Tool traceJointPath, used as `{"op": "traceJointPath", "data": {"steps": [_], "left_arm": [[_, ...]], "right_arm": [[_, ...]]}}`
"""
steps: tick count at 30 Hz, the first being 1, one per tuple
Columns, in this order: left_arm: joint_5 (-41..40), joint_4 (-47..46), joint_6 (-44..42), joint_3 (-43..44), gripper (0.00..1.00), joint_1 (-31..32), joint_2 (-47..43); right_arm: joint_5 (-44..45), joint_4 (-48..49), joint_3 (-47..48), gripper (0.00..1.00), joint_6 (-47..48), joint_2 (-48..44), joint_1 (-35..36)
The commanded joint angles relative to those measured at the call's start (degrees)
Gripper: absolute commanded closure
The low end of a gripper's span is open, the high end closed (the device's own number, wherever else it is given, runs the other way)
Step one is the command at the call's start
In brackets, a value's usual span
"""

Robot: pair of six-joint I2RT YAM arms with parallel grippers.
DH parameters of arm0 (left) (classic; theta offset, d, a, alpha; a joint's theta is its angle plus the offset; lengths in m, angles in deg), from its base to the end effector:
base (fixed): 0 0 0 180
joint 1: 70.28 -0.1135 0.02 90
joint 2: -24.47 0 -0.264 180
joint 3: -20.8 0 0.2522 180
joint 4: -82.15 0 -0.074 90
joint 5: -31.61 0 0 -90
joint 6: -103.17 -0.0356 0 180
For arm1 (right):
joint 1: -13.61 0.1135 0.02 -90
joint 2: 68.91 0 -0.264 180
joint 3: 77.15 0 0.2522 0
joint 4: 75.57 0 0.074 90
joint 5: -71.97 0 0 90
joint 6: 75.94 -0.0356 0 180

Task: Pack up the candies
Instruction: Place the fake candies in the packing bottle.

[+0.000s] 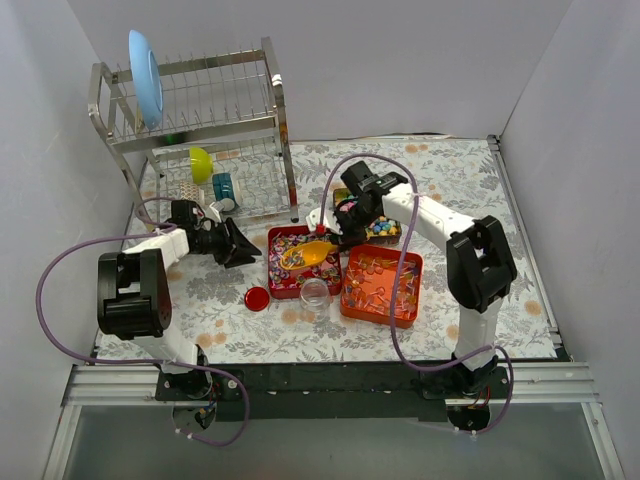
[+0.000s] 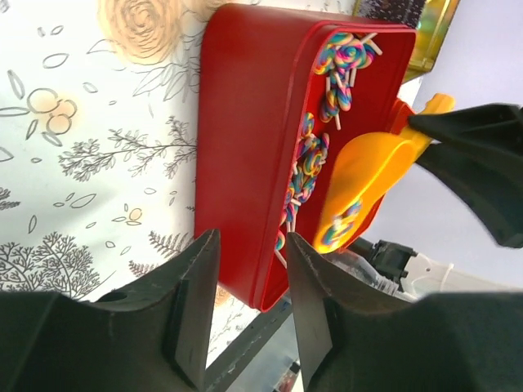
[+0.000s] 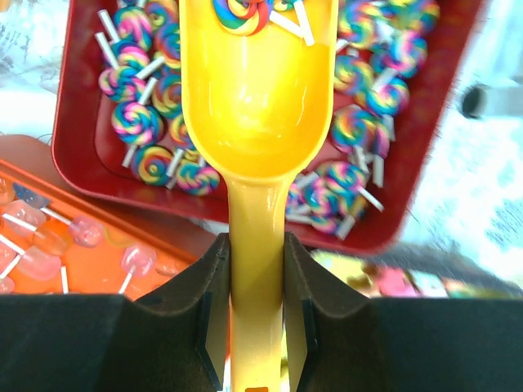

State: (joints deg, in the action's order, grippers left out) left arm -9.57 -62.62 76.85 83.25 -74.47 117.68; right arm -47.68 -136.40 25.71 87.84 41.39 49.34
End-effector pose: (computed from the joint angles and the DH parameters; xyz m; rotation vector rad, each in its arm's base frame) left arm 0.2923 -0.0054 0.1591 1.3081 -2.4171 1.3666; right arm 0.3148 0.2482 0.2310 -2.1821 1.3814 0.4840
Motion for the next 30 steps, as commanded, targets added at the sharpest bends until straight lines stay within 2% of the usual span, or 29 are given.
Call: {"op": "traceJointPath", "data": {"steps": [1,11,16,23,30], "left_arm": [[3.6,2.3,-4.8,2.8,0.62,-0.3,-2.9],[5.7,-0.6,-5.6,-1.1,0.59,-0.2,-4.6],[2.5,-1.7,-4.1,-3.5,0.58,-0.3,-7.4],[2.7,-5.7,-2.0,-5.9,0.58,-0.3,-10.1],[2.2,-8.6,0.6,-8.6,0.57,-0.3,-14.8]], "right_arm": [[-4.0,3.2,0.5,0.99,-4.2,-5.8,-1.9],[-1.4,-0.7,0.5,0.99,-5.4,-15.6,-2.7],[2.0,-9.1,2.6,0.99,-2.9,-18.6,-2.5],[13.2,-18.8,4.2,0.99,2.8,-21.9,1.8],[19.4,-22.6,2.7,0.99,5.1,-24.7,5.5]]}}
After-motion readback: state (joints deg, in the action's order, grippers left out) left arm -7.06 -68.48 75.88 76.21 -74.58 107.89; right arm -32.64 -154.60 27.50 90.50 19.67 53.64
